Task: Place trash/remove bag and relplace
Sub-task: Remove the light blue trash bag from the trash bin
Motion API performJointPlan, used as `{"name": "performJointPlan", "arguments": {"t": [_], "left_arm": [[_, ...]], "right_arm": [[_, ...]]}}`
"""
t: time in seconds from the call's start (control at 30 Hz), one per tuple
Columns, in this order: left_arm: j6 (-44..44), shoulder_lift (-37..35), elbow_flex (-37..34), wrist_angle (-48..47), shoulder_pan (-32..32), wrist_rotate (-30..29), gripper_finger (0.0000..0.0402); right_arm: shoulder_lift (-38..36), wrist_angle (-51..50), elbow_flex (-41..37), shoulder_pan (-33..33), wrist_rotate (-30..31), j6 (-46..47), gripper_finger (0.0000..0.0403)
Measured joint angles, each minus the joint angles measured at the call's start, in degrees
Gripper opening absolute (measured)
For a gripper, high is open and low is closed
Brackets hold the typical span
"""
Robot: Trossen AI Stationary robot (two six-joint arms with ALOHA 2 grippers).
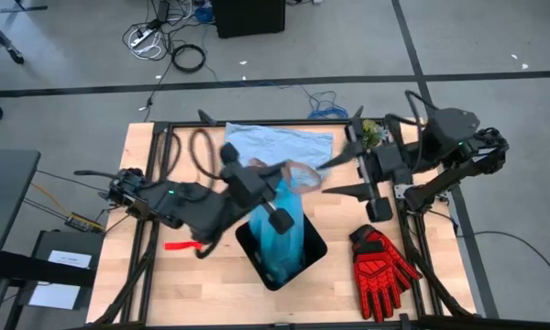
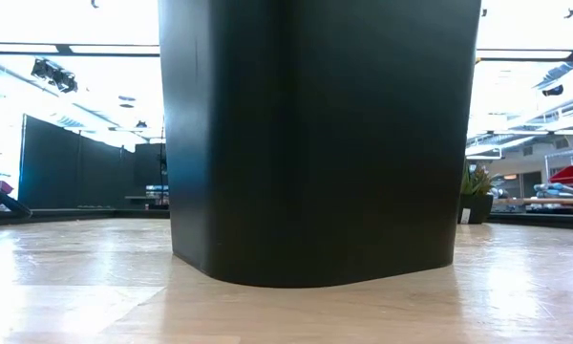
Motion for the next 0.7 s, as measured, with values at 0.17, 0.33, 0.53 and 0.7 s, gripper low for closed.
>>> {"name": "performJointPlan", "arguments": {"t": [0.17,0.33,0.53,0.7], "left_arm": [[9.58,-2.14,0.02,3.3,-0.81,-6.05,0.0001],[23.46,-3.65,0.03,13.44,-1.46,-10.41,0.0001],[44.22,-4.76,0.04,31.02,-1.46,-12.45,0.0],[52.16,-6.75,0.04,39.13,-1.35,-10.15,0.0]], "right_arm": [[-2.05,0.73,0.02,0.04,3.5,3.38,0.0249],[-2.38,-3.86,0.02,0.02,5.87,8.66,0.0246],[-0.8,-9.91,-3.53,0.44,1.02,14.5,0.0222],[-0.11,-9.13,-8.03,0.92,1.27,17.5,0.0211]]}}
